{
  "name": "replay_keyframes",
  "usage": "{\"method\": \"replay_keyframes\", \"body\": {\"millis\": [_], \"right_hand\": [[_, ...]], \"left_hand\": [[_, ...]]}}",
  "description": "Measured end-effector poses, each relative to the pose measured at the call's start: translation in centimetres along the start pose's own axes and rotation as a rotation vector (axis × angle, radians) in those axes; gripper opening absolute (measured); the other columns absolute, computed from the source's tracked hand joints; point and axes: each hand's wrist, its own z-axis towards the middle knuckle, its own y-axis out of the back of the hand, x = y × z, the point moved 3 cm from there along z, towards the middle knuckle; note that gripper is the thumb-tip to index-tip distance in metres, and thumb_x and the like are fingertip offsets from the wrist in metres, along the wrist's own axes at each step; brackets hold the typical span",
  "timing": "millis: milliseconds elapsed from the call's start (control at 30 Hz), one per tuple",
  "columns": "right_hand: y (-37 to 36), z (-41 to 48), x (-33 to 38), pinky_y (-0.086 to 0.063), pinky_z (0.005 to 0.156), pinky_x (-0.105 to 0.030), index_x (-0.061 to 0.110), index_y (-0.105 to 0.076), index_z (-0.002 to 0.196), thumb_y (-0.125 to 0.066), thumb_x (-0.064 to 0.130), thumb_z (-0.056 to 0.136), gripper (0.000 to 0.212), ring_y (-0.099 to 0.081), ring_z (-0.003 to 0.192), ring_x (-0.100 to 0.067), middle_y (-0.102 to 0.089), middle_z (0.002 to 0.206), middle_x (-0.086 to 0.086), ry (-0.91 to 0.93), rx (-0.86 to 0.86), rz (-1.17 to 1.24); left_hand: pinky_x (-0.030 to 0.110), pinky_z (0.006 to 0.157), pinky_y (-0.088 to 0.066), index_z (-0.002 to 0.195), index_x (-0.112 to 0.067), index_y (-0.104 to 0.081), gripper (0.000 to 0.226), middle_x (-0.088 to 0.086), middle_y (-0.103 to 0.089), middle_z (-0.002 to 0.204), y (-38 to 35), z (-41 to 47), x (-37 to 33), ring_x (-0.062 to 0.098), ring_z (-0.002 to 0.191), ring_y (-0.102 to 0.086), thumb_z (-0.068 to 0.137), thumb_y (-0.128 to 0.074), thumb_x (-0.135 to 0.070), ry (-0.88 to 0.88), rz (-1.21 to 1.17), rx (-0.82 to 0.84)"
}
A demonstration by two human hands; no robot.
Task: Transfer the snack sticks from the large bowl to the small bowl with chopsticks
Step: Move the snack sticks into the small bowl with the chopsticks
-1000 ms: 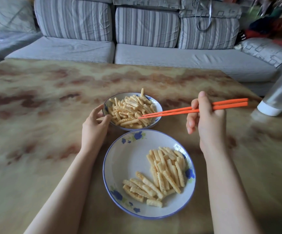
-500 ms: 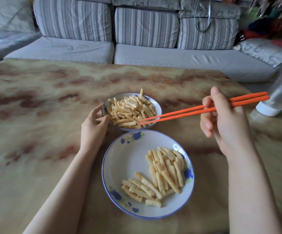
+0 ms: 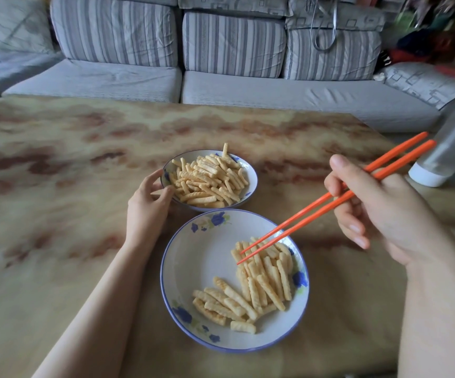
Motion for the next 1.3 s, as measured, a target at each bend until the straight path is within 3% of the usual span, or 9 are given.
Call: {"method": "replay_keyframes", "body": {"millis": [100, 333, 467, 567, 667, 800, 967, 1133, 1300], "right_hand": [[-0.5, 0.2, -0.4, -0.025, 0.033, -0.017, 0.008, -0.048, 0.068, -0.045, 0.039, 0.096, 0.042, -0.029, 0.025, -0.02, -0.036, 0.035, -0.006, -0.027, 0.027, -0.008], [-1.8, 1.2, -1.3, -0.025, 0.032, -0.018, 0.01, -0.047, 0.065, -0.045, 0.038, 0.099, 0.044, -0.03, 0.026, -0.018, -0.036, 0.036, -0.005, -0.045, -0.05, 0.071], [-1.7, 1.6, -1.2, -0.024, 0.033, -0.019, 0.019, -0.051, 0.055, -0.046, 0.032, 0.1, 0.047, -0.032, 0.028, -0.016, -0.039, 0.053, -0.008, 0.01, -0.17, 0.268], [-1.8, 1.9, -1.2, -0.022, 0.035, -0.019, 0.022, -0.057, 0.046, -0.044, 0.028, 0.101, 0.057, -0.033, 0.028, -0.013, -0.044, 0.047, 0.002, 0.055, -0.283, 0.391], [-2.0, 2.2, -1.4, -0.025, 0.035, -0.018, 0.018, -0.05, 0.058, -0.043, 0.025, 0.102, 0.045, -0.035, 0.029, -0.011, -0.05, 0.049, 0.008, 0.083, -0.412, 0.466], [-2.7, 2.7, -2.4, -0.027, 0.034, -0.02, 0.013, -0.045, 0.065, -0.042, 0.027, 0.103, 0.04, -0.037, 0.028, -0.012, -0.048, 0.04, 0.006, 0.076, -0.507, 0.44], [-4.5, 3.8, -3.9, -0.028, 0.036, -0.023, 0.013, -0.05, 0.065, -0.042, 0.031, 0.102, 0.042, -0.039, 0.027, -0.017, -0.043, 0.034, -0.001, 0.029, -0.455, 0.318], [-4.5, 3.8, -3.9, -0.028, 0.037, -0.023, 0.014, -0.05, 0.065, -0.043, 0.032, 0.102, 0.042, -0.04, 0.027, -0.017, -0.044, 0.034, 0.0, 0.044, -0.435, 0.307], [-2.0, 2.9, -2.3, -0.025, 0.035, -0.018, 0.014, -0.049, 0.064, -0.042, 0.031, 0.102, 0.041, -0.036, 0.027, -0.017, -0.041, 0.034, 0.001, 0.081, -0.412, 0.297]], "left_hand": [[0.001, 0.06, -0.038, 0.13, -0.026, -0.057, 0.04, -0.005, -0.066, 0.102, 0.0, -0.1, -0.1, 0.0, 0.072, -0.061, 0.091, -0.058, -0.018, -0.001, 0.0, -0.002], [0.024, 0.077, -0.046, 0.131, -0.024, -0.057, 0.041, -0.002, -0.067, 0.103, 0.0, -0.1, -0.1, 0.018, 0.081, -0.066, 0.09, -0.059, -0.017, 0.008, -0.035, -0.005], [0.026, 0.082, -0.047, 0.131, -0.024, -0.057, 0.041, -0.002, -0.067, 0.105, 0.0, 0.0, -0.1, 0.018, 0.087, -0.066, 0.09, -0.059, -0.018, 0.014, -0.039, -0.003], [0.025, 0.081, -0.048, 0.131, -0.024, -0.057, 0.041, -0.002, -0.068, 0.107, -0.1, 0.0, 0.0, 0.02, 0.088, -0.067, 0.09, -0.059, -0.019, 0.016, -0.041, -0.003], [0.018, 0.071, -0.045, 0.13, -0.025, -0.057, 0.041, -0.003, -0.067, 0.105, 0.0, 0.0, 0.0, 0.018, 0.079, -0.066, 0.09, -0.059, -0.018, 0.015, -0.036, -0.007], [0.022, 0.071, -0.048, 0.13, -0.024, -0.057, 0.041, -0.002, -0.068, 0.105, -0.1, 0.0, 0.1, 0.018, 0.072, -0.066, 0.09, -0.058, -0.017, 0.018, -0.046, -0.003], [0.028, 0.071, -0.051, 0.131, -0.026, -0.057, 0.041, -0.002, -0.067, 0.103, -0.1, 0.1, 0.2, 0.015, 0.068, -0.066, 0.09, -0.057, -0.018, 0.019, -0.039, 0.002], [0.034, 0.08, -0.053, 0.129, -0.026, -0.058, 0.041, 0.0, -0.067, 0.103, -0.1, 0.1, 0.2, 0.021, 0.079, -0.068, 0.09, -0.058, -0.018, 0.019, -0.036, -0.004], [0.024, 0.071, -0.05, 0.13, -0.026, -0.058, 0.041, -0.001, -0.067, 0.103, -0.1, 0.1, 0.2, 0.019, 0.075, -0.066, 0.09, -0.057, -0.017, 0.017, -0.044, -0.003]]}}
